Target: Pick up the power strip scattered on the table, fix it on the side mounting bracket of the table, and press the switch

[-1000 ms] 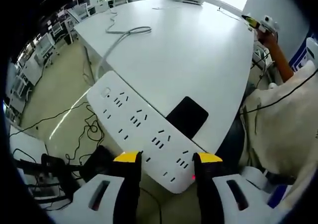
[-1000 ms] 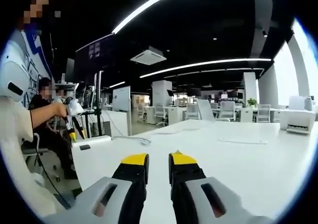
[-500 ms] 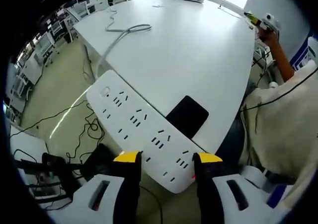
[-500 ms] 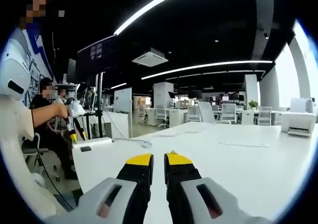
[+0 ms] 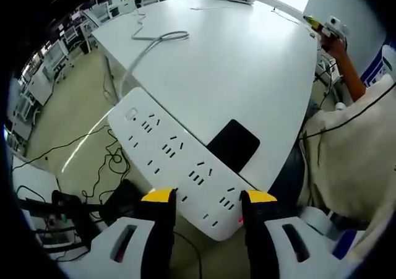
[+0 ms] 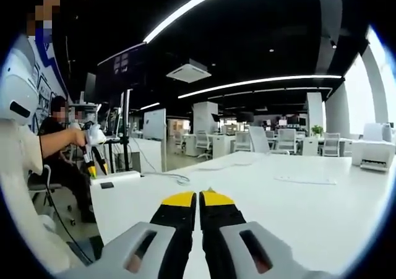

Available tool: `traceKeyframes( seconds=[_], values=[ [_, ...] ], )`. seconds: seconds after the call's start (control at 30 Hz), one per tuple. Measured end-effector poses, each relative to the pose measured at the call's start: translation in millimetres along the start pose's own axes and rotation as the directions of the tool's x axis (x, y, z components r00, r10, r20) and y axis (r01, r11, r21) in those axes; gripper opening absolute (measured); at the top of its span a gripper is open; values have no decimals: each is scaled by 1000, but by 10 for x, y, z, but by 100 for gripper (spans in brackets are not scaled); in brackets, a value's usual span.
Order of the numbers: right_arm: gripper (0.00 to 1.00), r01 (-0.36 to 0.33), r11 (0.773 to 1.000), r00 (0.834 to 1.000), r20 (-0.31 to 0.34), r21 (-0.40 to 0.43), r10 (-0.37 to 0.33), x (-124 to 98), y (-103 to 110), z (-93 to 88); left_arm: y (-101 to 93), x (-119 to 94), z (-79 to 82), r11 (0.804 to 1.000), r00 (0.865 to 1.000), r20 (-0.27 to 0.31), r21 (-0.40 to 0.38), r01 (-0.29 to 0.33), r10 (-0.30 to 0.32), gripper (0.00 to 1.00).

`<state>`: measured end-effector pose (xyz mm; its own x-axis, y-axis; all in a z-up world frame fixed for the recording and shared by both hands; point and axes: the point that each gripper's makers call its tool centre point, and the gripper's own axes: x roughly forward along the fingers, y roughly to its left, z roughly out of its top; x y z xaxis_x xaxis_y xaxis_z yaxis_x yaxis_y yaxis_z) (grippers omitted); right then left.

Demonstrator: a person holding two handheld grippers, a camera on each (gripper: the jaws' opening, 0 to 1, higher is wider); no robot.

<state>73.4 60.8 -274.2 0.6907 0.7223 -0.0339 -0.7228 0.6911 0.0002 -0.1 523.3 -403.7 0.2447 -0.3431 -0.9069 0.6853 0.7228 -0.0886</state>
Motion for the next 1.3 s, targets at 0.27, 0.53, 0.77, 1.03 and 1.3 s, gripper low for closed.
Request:
traceKeyframes(
  seconds=[0.27, 0.53, 0.77, 1.03, 1.3],
  values=[
    [0, -16, 1000, 1000, 5, -13, 16, 68, 28, 98, 0, -2, 0, 1000, 1000, 6, 0, 0, 0, 47],
    [0, -65, 998, 998, 7, -1, 65, 187, 156, 200, 9, -4, -3, 1000, 1000, 7, 0, 0, 0, 47],
    [0, -95, 995, 995, 0, 12, 95, 284, 241, 270, 11, -6, -7, 1000, 1000, 21, 2, 0, 0, 47],
    [0, -122, 993, 992, -14, 0, 122, 365, 311, 296, 12, -4, -7, 1000, 1000, 17, 4, 0, 0, 47],
    [0, -135, 991, 991, -21, -7, 135, 416, 323, 334, 12, -5, -9, 1000, 1000, 15, 5, 0, 0, 47]
  ],
)
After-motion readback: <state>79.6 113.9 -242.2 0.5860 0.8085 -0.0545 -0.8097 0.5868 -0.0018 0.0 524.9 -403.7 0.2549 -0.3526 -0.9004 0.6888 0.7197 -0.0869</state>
